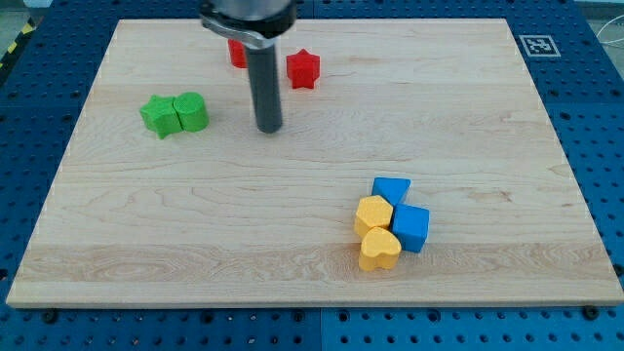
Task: Point your arm towards the blue cube
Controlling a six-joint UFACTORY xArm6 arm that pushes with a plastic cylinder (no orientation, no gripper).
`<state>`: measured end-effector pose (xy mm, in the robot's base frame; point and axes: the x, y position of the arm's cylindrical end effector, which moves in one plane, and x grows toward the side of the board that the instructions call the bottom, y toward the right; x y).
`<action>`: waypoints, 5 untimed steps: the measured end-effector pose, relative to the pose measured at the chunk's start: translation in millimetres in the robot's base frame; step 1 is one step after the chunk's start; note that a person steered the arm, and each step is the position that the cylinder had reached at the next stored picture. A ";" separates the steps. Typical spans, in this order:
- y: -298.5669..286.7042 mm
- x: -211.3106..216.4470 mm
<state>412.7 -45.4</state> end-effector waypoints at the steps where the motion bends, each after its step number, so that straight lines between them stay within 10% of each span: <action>1: 49.6 7.7; 5: 197.7 46.0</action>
<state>458.8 152.3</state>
